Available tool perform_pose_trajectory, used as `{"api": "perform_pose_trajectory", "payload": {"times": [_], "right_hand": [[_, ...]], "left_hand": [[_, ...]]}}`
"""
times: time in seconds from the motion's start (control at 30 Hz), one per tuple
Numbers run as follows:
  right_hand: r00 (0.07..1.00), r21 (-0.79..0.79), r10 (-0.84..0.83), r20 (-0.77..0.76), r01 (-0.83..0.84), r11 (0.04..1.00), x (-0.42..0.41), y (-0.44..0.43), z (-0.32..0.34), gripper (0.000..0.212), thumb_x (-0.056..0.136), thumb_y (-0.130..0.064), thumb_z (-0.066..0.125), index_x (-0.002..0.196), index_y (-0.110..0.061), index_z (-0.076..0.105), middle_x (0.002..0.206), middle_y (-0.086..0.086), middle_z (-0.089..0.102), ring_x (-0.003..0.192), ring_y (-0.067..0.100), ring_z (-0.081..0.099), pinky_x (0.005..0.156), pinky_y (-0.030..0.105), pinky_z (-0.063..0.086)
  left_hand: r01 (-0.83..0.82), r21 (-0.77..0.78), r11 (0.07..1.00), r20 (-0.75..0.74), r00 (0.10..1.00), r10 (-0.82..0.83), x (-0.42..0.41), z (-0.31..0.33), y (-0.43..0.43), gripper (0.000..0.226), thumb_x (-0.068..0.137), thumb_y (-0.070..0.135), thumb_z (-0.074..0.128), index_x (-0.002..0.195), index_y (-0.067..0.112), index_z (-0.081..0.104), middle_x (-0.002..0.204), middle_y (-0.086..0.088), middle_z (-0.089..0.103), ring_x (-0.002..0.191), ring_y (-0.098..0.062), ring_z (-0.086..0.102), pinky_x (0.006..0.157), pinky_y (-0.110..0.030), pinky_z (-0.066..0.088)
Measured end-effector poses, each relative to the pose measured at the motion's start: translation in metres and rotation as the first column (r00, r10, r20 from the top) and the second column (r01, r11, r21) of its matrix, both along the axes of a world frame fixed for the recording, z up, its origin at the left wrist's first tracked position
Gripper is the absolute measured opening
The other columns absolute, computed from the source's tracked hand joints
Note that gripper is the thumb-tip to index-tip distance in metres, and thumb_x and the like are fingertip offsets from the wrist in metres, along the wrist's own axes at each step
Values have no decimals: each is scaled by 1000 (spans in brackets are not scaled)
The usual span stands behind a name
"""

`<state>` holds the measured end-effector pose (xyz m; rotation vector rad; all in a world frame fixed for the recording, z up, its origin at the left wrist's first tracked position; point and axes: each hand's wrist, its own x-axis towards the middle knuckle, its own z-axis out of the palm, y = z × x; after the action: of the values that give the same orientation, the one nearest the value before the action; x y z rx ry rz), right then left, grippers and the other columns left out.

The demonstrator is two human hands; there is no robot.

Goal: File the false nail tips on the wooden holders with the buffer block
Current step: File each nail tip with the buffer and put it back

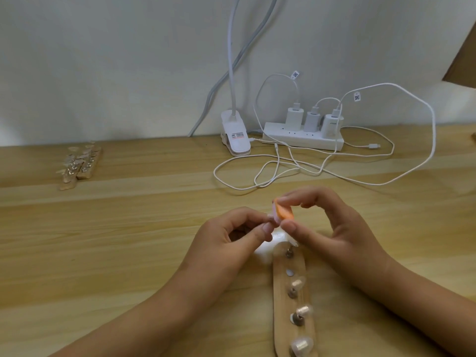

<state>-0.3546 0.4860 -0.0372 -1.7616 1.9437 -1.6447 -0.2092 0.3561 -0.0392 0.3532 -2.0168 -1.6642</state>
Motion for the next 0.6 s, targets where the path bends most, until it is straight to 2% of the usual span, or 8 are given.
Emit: {"api": "perform_pose_trajectory", "payload": {"times": [0.03,0.17,0.27,0.4,0.53,0.6], "right_hand": [[1000,7,-8,23,8,1000,0,0,1,27,81,-45,69,104,-33,64,110,-15,67,111,16,61,96,33,46],[994,-20,28,-106,-30,999,0,1,0,27,84,-45,70,106,-30,65,113,-14,65,112,19,61,97,31,45],[999,13,-14,45,13,1000,-1,0,-1,25,80,-47,69,102,-36,65,111,-14,66,113,17,60,93,27,47],[989,-41,20,-147,-26,999,3,0,-1,28,85,-43,69,109,-31,62,117,-16,63,114,16,60,99,28,43],[998,-17,-35,-53,34,999,-2,-1,-2,25,83,-41,68,106,-34,62,114,-19,64,115,12,59,97,23,42],[994,-37,-21,-107,17,999,-1,0,-2,26,84,-40,69,108,-33,62,117,-18,63,116,14,59,100,26,42]], "left_hand": [[1,8,1000,3,1000,-1,0,0,0,14,79,35,67,88,29,75,80,5,73,81,-4,67,74,-12,48],[1,3,1000,2,1000,-1,-1,0,1,10,82,28,68,86,24,76,82,3,74,81,-6,68,74,-13,48],[-10,45,999,-6,1000,11,-1,0,0,16,77,36,67,88,28,75,82,3,74,82,-5,68,77,-14,49],[-1,42,999,-39,999,2,-2,1,0,16,76,34,67,84,24,75,81,4,74,80,-3,68,73,-11,47],[-17,68,998,-19,1000,19,-3,1,-1,16,76,37,66,87,30,75,86,1,75,84,-7,69,78,-13,49],[-8,60,998,-22,1000,10,-3,2,0,16,77,34,66,87,27,75,84,1,74,82,-6,69,76,-12,48]]}}
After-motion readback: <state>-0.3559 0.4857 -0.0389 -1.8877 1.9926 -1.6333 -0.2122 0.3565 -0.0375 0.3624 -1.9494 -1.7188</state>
